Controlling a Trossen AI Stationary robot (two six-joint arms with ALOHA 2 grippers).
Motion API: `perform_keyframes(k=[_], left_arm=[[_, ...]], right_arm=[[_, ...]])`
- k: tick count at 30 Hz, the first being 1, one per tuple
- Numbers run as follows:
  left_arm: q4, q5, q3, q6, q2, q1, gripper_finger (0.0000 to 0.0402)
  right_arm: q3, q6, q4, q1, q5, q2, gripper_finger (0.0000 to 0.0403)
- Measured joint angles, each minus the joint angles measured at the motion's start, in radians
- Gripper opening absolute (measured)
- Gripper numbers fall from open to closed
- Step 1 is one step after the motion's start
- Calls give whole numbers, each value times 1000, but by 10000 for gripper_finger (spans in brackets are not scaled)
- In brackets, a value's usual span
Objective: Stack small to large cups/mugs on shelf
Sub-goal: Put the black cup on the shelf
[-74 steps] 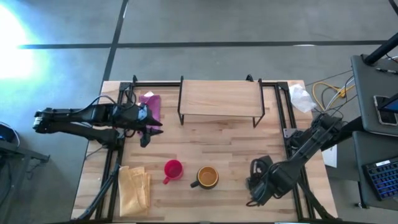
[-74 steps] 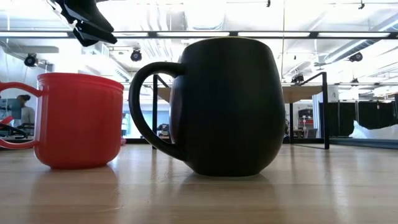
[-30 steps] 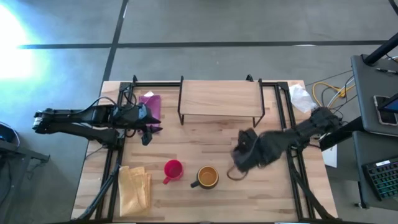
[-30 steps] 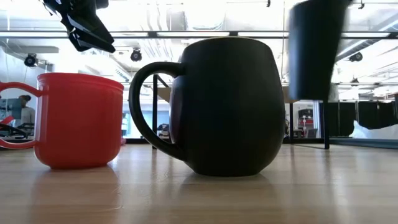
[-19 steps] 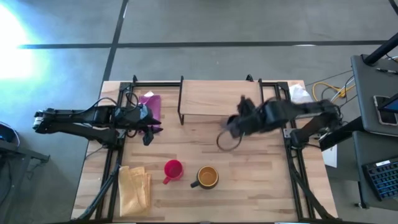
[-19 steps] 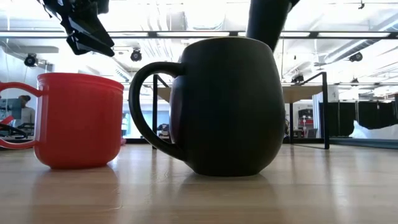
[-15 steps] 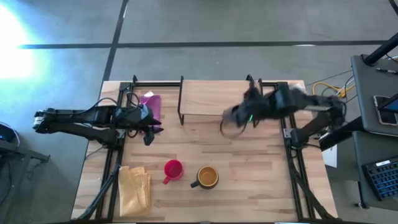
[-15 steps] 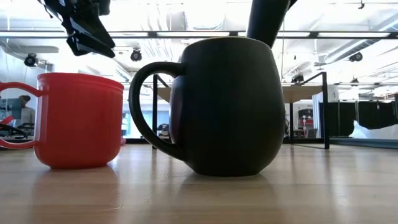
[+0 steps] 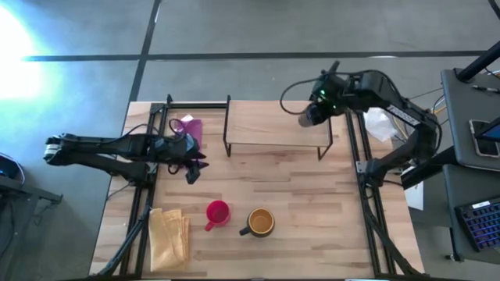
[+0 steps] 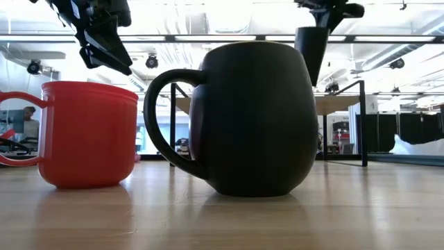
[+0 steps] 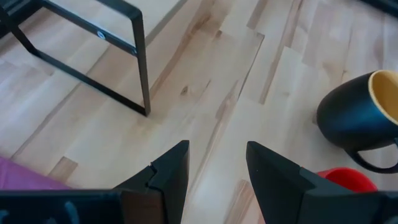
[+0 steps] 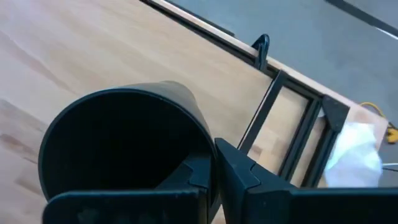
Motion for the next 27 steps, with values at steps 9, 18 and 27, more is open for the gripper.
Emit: perform_keyframes(k=[9, 18, 27], left_arm=[[20, 0, 2, -52, 61, 0, 146], [42, -18, 2, -78, 70, 0, 146], [53, -60, 2, -78, 70, 0, 146]], right_arm=[[46, -142, 1, -86, -106, 85, 8], [-4, -201, -1, -159, -160, 62, 8], [-53, -201, 0, -168, -213, 44, 12]])
